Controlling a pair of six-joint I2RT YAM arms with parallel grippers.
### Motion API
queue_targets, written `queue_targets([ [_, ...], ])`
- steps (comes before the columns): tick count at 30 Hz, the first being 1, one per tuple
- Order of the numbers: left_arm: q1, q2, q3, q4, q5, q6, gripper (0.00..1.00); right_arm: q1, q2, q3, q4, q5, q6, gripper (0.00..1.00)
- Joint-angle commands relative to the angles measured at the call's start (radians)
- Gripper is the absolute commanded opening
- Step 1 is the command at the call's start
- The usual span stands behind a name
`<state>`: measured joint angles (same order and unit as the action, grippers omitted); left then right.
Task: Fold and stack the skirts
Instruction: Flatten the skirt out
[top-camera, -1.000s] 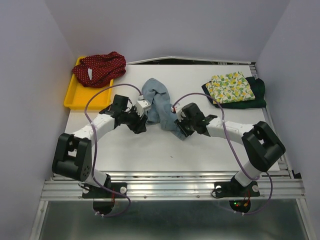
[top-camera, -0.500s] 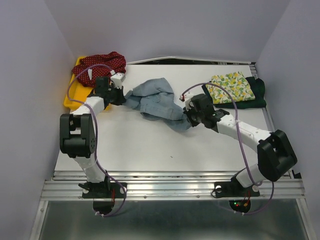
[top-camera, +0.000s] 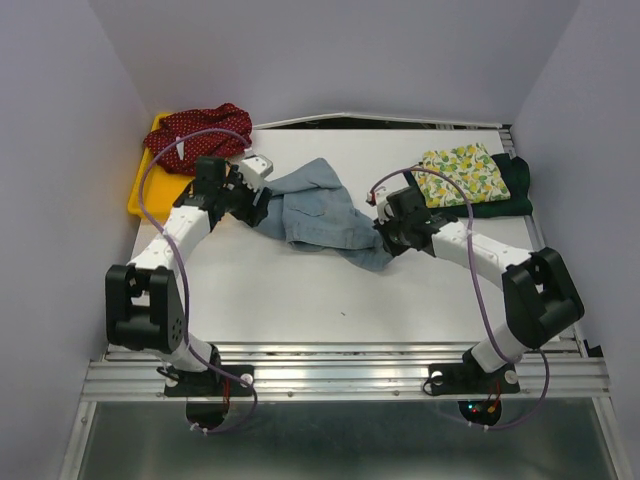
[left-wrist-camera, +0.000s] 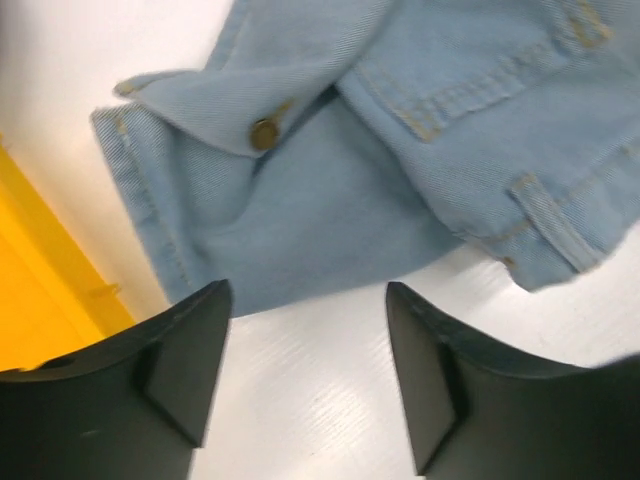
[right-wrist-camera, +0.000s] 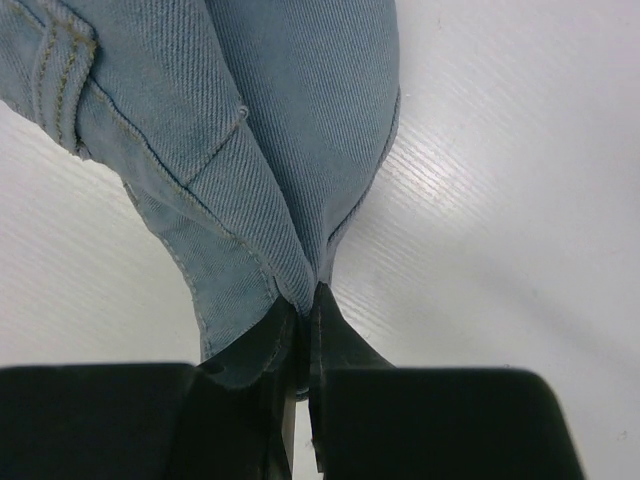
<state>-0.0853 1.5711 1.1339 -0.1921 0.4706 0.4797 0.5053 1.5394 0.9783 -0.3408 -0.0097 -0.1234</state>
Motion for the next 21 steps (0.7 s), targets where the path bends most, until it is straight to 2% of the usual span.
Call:
queue_targets([
  [1,-0.123,-0.134,-0.103,0.016,-0.030,0.135,0.79,0.004,0.030,0.086,0.002,-0.027,0.018,0.01],
  [7,-0.261,-0.125,-0.206,0.129,-0.139,0.134,0.79,0.004,0.038,0.114,-0.001,-0.036,0.047,0.01],
  [12,-0.341,-0.034,-0.203,0.184,-0.213,0.146,0.82,0.004,0.018,0.158,-0.015,-0.032,0.041,0.01],
  [21,-0.459,-0.025,-0.181,0.290,-0.291,0.217,0.84,0.004,0.073,0.217,-0.029,-0.024,0.021,0.01],
])
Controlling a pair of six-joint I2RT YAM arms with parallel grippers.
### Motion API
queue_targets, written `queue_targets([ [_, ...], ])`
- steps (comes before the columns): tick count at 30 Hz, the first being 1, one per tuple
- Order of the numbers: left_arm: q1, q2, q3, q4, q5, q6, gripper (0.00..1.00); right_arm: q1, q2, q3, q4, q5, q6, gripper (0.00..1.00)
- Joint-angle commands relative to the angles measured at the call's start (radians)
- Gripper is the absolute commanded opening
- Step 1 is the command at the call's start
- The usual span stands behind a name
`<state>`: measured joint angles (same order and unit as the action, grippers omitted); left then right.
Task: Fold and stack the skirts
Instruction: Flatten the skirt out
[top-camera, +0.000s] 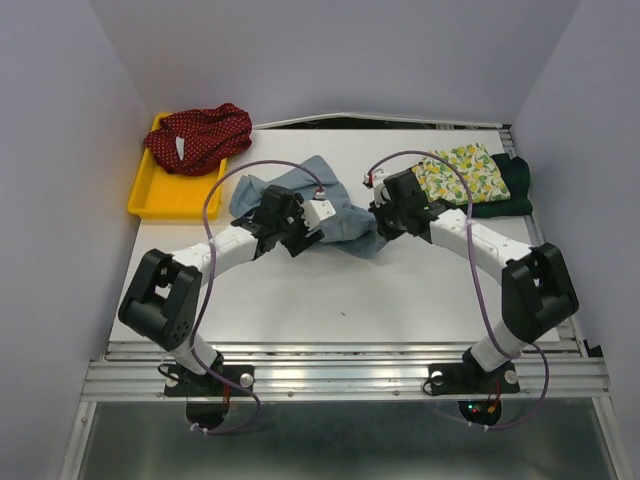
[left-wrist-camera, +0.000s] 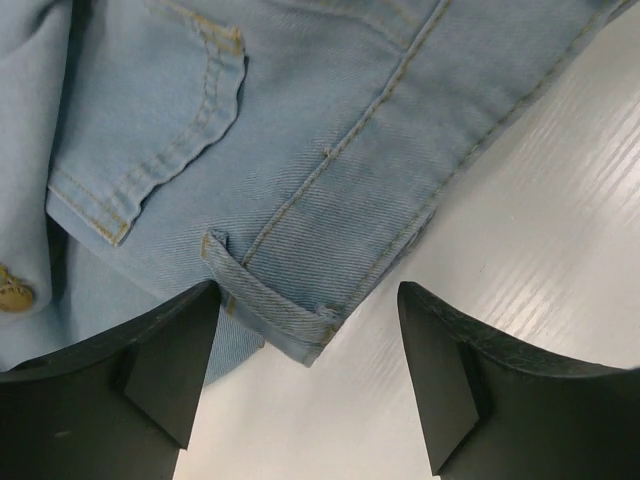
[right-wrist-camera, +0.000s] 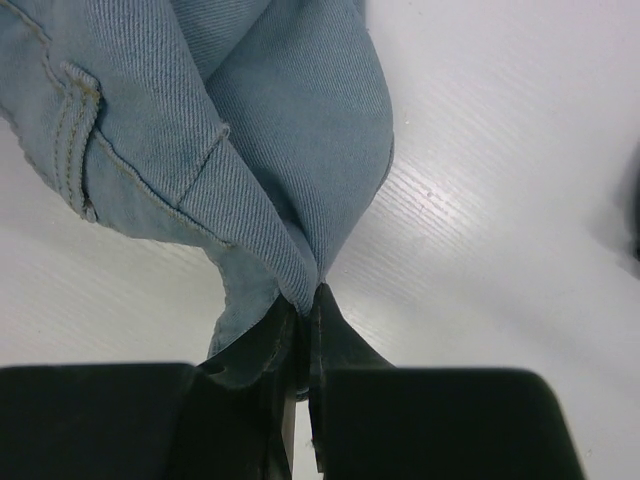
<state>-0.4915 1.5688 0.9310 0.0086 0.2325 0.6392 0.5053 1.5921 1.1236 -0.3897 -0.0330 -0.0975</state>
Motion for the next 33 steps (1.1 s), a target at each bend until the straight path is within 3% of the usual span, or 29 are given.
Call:
queue_targets([
  [1,-0.076,-0.018,0.019,0.112,-0.064,0.063,0.84,0.004,0.029,0.074,0.018,-0.005,-0.002,0.01],
  [12,-0.147,0.020,-0.006,0.182,-0.098,0.146,0.84,-0.048,0.106,0.133,0.025,-0.077,0.048,0.01],
  [21,-0.171,-0.006,-0.054,0.229,-0.032,0.063,0.84,-0.071,0.126,0.119,0.025,-0.203,0.116,0.01],
  [33,-0.248,0.106,-0.009,0.413,-0.222,0.080,0.84,-0.141,0.160,0.173,0.023,-0.410,0.206,0.01],
])
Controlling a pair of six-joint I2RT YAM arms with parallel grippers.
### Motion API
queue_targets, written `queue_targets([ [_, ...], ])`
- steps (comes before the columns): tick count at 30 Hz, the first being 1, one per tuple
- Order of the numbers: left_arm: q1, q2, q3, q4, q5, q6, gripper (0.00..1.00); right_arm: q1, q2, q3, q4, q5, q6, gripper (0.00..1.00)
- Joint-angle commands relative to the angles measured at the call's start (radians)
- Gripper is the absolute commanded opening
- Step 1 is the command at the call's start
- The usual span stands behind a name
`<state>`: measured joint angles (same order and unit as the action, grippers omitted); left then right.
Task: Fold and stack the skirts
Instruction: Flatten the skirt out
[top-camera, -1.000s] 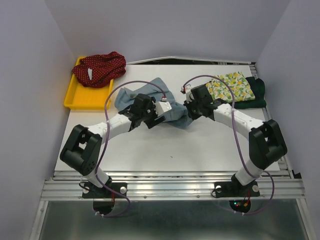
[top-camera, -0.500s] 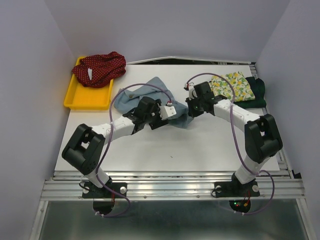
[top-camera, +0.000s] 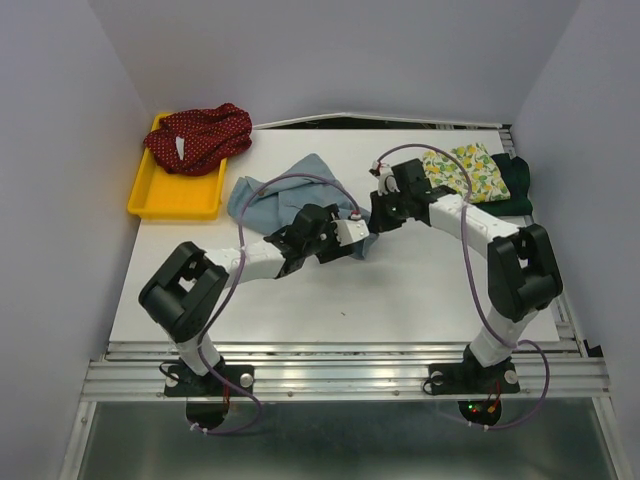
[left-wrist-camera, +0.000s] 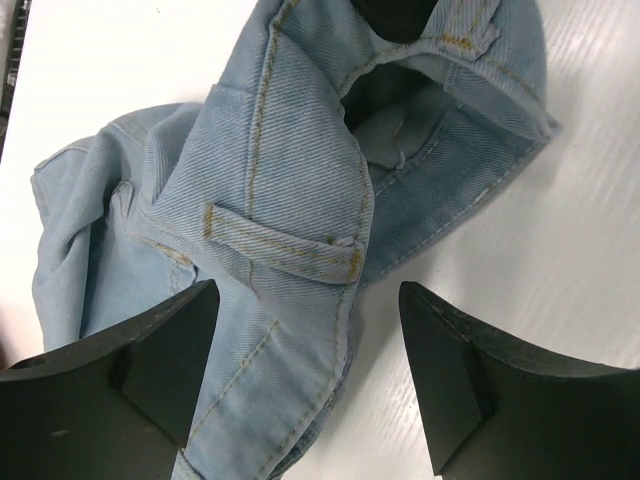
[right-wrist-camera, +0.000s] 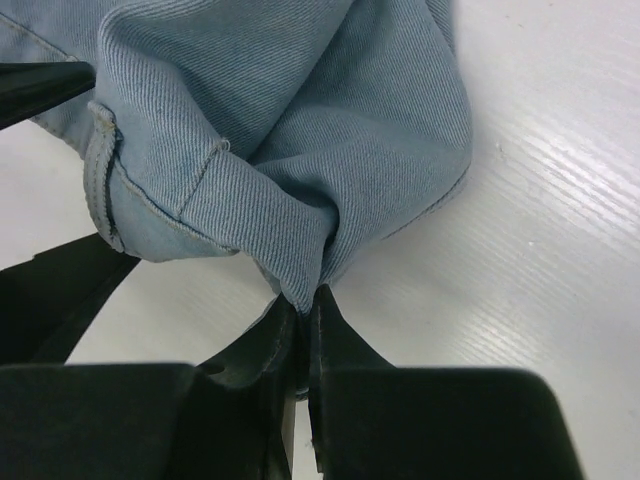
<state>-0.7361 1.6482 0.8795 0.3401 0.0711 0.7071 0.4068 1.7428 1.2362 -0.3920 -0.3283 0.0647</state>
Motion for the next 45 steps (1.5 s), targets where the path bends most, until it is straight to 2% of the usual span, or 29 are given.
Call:
queue_targets([
  [1,-0.003,0.033,0.050,0.083,-0.060,0.026,0.83,-0.054,0.011,0.063,0.027,-0.133,0.053,0.01],
  [2,-0.005,0.036,0.053,0.085,-0.076,0.028,0.81,-0.063,0.014,0.065,0.027,-0.149,0.056,0.01],
  [5,-0.003,0.038,0.075,0.089,-0.152,0.002,0.67,-0.074,0.023,0.072,0.022,-0.163,0.049,0.01],
  [6,-0.003,0.024,0.079,0.089,-0.165,-0.004,0.55,-0.074,0.023,0.069,0.025,-0.167,0.041,0.01],
  [8,-0.002,-0.001,0.088,0.089,-0.175,-0.011,0.40,-0.074,0.024,0.068,0.025,-0.176,0.034,0.02],
  [9,-0.003,-0.023,0.095,0.086,-0.177,-0.012,0.27,-0.074,0.027,0.068,0.030,-0.184,0.034,0.05],
  [11,-0.002,-0.040,0.151,0.034,-0.174,-0.024,0.13,-0.074,0.040,0.074,0.038,-0.183,0.035,0.09],
  [12,-0.003,-0.042,0.183,0.005,-0.169,-0.040,0.00,-0.074,0.044,0.078,0.042,-0.180,0.035,0.20],
  [14,0.000,-0.033,0.304,-0.096,-0.177,-0.073,0.00,-0.074,0.057,0.095,0.048,-0.152,0.046,0.38],
  [15,0.003,-0.012,0.352,-0.157,-0.182,-0.118,0.00,-0.074,0.055,0.098,0.054,-0.131,0.059,0.59],
  [16,0.009,0.001,0.442,-0.180,-0.195,-0.144,0.00,-0.083,0.049,0.101,0.059,-0.117,0.066,0.70],
  [17,0.015,0.015,0.484,-0.203,-0.195,-0.174,0.00,-0.083,0.043,0.103,0.065,-0.104,0.069,0.74],
  [19,0.062,0.086,0.627,-0.263,-0.234,-0.269,0.00,-0.103,0.020,0.100,0.070,-0.068,0.079,0.91],
  [22,0.112,0.149,0.772,-0.338,-0.243,-0.400,0.00,-0.117,-0.009,0.079,0.071,-0.054,0.089,0.98],
  [25,0.194,0.251,0.965,-0.456,-0.245,-0.524,0.00,-0.128,-0.060,0.025,0.087,-0.041,0.087,1.00],
  [26,0.216,0.286,1.080,-0.501,-0.216,-0.605,0.00,-0.128,-0.071,0.011,0.100,-0.043,0.089,1.00],
  [29,0.302,0.436,1.237,-0.663,-0.165,-0.707,0.00,-0.128,-0.088,-0.041,0.123,-0.066,0.107,1.00],
  [30,0.322,0.496,1.306,-0.693,-0.109,-0.778,0.00,-0.128,-0.088,-0.055,0.149,-0.077,0.116,1.00],
  [32,0.371,0.536,1.332,-0.736,-0.058,-0.817,0.00,-0.128,-0.082,-0.101,0.179,-0.107,0.153,0.98],
  [35,0.399,0.561,1.296,-0.721,-0.027,-0.850,0.00,-0.128,-0.081,-0.162,0.274,-0.146,0.205,0.95],
  [38,0.431,0.573,1.251,-0.699,0.012,-0.859,0.00,-0.083,-0.113,-0.283,0.459,-0.120,0.178,0.93],
  [41,0.440,0.591,1.273,-0.708,0.039,-0.856,0.00,-0.011,-0.155,-0.342,0.582,0.001,0.028,0.89],
  [42,0.442,0.601,1.279,-0.713,0.041,-0.851,0.00,0.050,-0.155,-0.349,0.591,0.050,-0.015,0.88],
  [43,0.442,0.605,1.283,-0.716,0.039,-0.842,0.00,0.078,-0.151,-0.340,0.593,0.142,-0.087,0.87],
  [45,0.443,0.608,1.282,-0.716,0.042,-0.836,0.00,0.122,-0.132,-0.330,0.631,0.214,-0.146,0.81],
])
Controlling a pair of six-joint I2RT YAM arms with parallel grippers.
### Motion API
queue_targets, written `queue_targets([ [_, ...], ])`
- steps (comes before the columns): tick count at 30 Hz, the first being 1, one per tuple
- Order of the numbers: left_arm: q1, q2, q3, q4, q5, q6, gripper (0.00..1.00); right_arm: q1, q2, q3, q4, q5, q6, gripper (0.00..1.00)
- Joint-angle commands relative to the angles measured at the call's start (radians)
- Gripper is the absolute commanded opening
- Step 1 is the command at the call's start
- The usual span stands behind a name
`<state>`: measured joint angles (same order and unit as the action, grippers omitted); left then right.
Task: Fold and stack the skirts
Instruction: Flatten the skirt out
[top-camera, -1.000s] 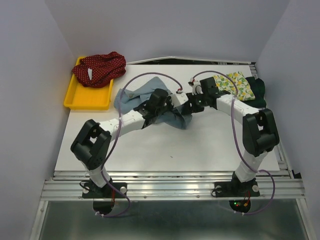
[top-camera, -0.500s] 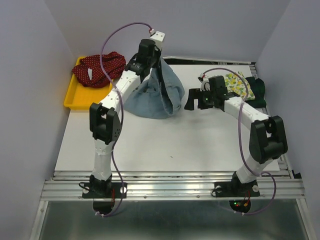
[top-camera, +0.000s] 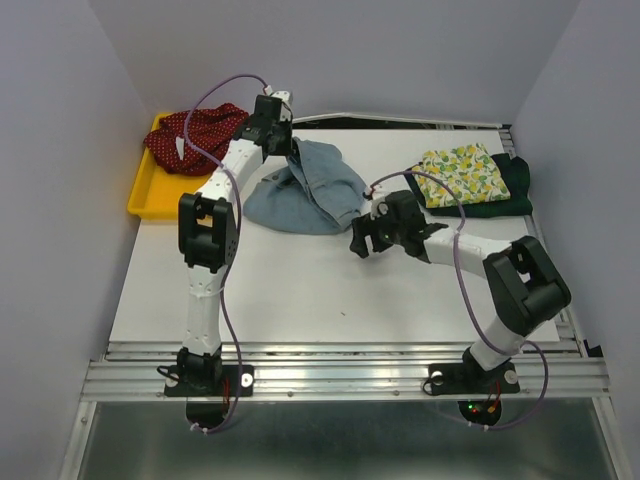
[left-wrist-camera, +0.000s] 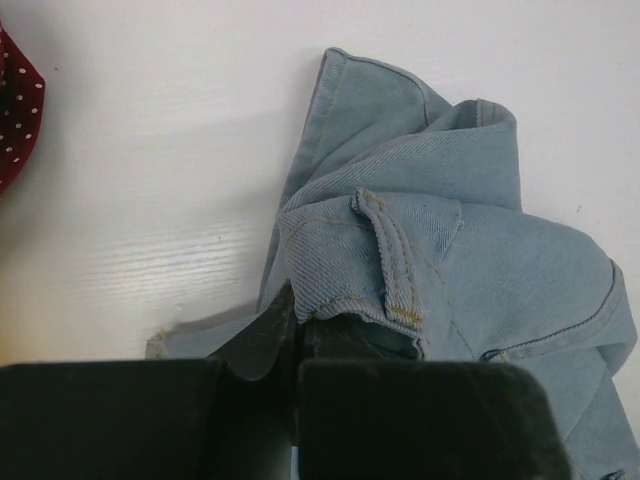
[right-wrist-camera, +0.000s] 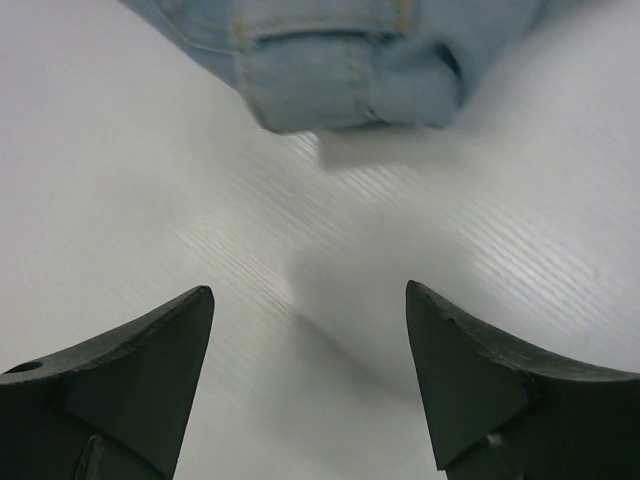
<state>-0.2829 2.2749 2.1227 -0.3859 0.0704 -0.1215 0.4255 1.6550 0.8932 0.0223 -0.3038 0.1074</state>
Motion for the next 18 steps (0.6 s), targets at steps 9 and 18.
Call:
queue_targets([
  [9,0.001,-0.026,0.011,0.018,0.057,0.031,0.00,0.226,0.038,0.069,0.390,0.419,-0.590,0.76],
  [18,0.004,-0.028,0.037,0.013,0.078,0.065,0.00,0.226,0.127,0.082,0.364,0.324,-0.914,0.82],
])
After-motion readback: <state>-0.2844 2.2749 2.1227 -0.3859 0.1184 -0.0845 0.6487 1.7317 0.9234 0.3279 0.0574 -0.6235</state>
